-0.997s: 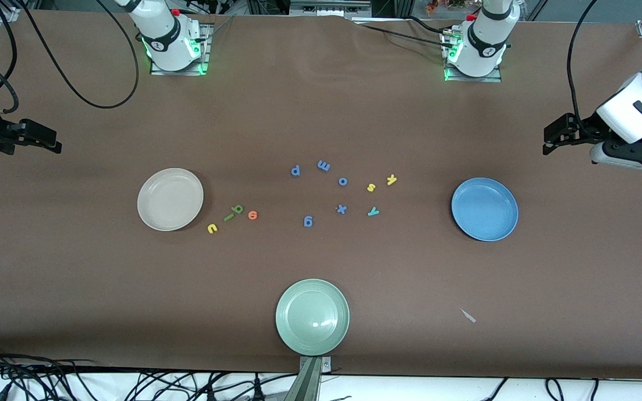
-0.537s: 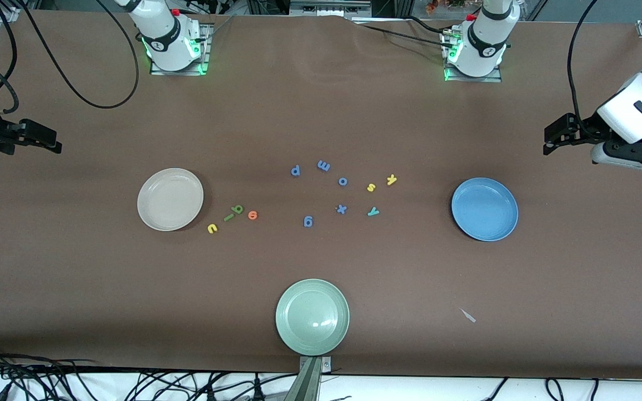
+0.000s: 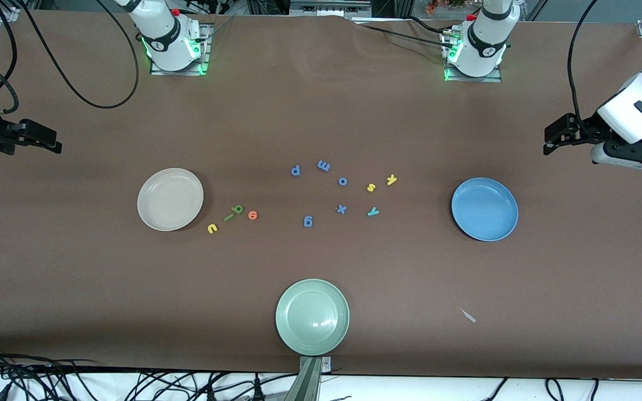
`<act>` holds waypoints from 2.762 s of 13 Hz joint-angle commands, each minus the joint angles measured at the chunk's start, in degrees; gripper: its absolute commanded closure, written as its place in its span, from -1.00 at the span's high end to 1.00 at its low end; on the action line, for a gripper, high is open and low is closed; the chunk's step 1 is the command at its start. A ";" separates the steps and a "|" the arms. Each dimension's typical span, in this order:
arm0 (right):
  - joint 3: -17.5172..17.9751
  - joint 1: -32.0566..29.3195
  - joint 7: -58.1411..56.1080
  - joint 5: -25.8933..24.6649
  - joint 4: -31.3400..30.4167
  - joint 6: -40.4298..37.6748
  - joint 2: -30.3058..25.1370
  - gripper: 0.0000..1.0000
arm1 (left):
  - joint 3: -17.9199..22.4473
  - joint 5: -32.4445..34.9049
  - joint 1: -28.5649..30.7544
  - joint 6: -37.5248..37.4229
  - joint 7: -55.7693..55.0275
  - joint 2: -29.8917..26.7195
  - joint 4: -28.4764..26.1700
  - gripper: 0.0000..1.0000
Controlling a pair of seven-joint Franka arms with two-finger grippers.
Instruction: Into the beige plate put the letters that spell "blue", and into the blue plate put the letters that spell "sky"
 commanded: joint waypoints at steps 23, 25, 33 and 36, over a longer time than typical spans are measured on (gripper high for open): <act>0.89 0.11 0.18 1.23 1.09 -1.95 5.38 1.00 | -0.22 0.42 1.48 -1.06 0.49 0.41 1.10 1.00; 0.89 0.11 0.01 1.06 1.09 -1.95 5.73 1.00 | -0.22 0.42 1.39 -1.06 0.41 0.41 1.10 1.00; 1.07 6.87 0.18 1.32 1.27 2.60 9.68 1.00 | -0.40 0.42 1.39 -1.06 0.41 0.41 1.10 1.00; 2.03 8.63 0.18 1.23 -4.24 12.07 10.04 1.00 | -0.40 0.42 1.39 -1.06 0.41 0.41 1.10 1.00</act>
